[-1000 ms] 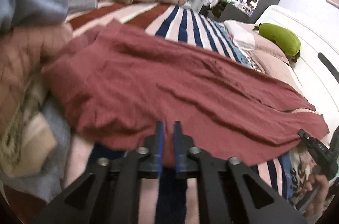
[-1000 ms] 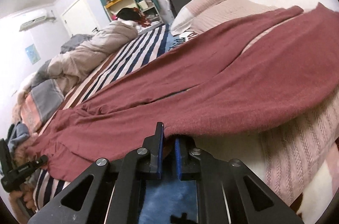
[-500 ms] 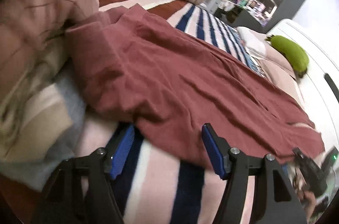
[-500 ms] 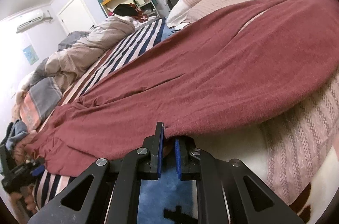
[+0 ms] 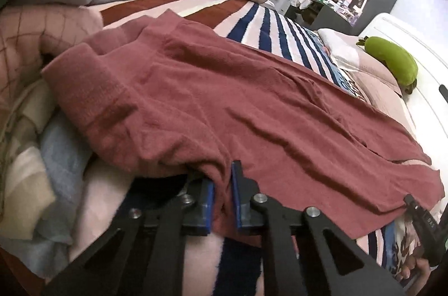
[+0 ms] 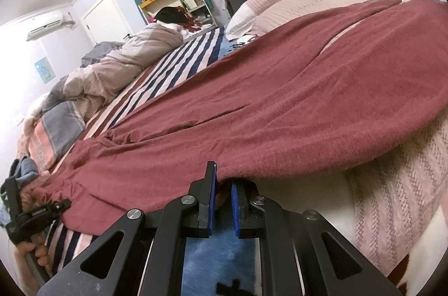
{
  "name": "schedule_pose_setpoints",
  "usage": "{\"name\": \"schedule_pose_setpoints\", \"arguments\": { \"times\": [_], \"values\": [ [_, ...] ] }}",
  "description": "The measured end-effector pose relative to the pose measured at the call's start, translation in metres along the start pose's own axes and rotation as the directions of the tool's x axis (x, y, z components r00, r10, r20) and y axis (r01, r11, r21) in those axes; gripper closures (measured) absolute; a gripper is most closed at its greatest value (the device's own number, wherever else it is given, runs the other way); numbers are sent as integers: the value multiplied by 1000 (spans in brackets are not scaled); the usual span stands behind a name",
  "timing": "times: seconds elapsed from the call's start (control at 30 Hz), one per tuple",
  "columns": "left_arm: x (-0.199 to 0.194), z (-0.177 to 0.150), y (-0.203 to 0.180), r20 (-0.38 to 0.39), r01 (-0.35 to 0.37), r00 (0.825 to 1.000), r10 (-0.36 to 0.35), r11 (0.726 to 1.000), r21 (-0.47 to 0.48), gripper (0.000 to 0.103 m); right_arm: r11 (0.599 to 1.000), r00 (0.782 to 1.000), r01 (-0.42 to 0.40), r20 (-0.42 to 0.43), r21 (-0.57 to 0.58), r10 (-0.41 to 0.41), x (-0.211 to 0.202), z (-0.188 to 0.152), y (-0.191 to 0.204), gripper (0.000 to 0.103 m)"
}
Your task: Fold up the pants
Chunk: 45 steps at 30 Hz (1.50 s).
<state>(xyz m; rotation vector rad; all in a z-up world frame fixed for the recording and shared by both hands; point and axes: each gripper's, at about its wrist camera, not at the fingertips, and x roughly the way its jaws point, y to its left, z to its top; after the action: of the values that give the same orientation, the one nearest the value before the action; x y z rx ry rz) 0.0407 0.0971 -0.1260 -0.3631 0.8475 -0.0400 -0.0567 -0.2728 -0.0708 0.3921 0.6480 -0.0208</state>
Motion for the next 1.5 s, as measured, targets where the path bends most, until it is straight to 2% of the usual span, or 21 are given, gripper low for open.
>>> {"name": "schedule_pose_setpoints", "arguments": {
  "times": [0.1, 0.3, 0.63, 0.93, 1.07, 1.33, 1.5],
  "values": [
    [-4, 1, -4, 15, -8, 1000, 7, 1000, 21, 98, 1000, 1000, -3, 12, -17, 3, -3, 4, 1, 99],
    [-27, 14, -13, 95, -5, 996, -3, 997, 79, 99, 995, 999, -5, 52, -102, 10, -9, 20, 13, 99],
    [-42, 60, -25, 188, 6, 982, -37, 987, 158, 100, 981, 993, -57, 87, -186, 74, -6, 70, 16, 100],
    [-1, 115, -46, 210, -40, 978, -6, 976, 215, 100, 965, 995, -58, 66, -257, 77, 37, 117, 30, 100],
    [25, 135, -53, 200, -52, 980, 6, 973, 226, 100, 960, 996, -42, 60, -277, 61, 58, 128, 37, 100],
    [62, 169, -64, 217, -126, 973, 77, 966, 225, 100, 948, 999, 10, 49, -317, 6, 101, 152, 41, 100],
    [92, 182, -63, 179, -145, 978, 108, 967, 208, 100, 938, 999, 35, 37, -345, -24, 125, 152, 41, 100]
  ]
}}
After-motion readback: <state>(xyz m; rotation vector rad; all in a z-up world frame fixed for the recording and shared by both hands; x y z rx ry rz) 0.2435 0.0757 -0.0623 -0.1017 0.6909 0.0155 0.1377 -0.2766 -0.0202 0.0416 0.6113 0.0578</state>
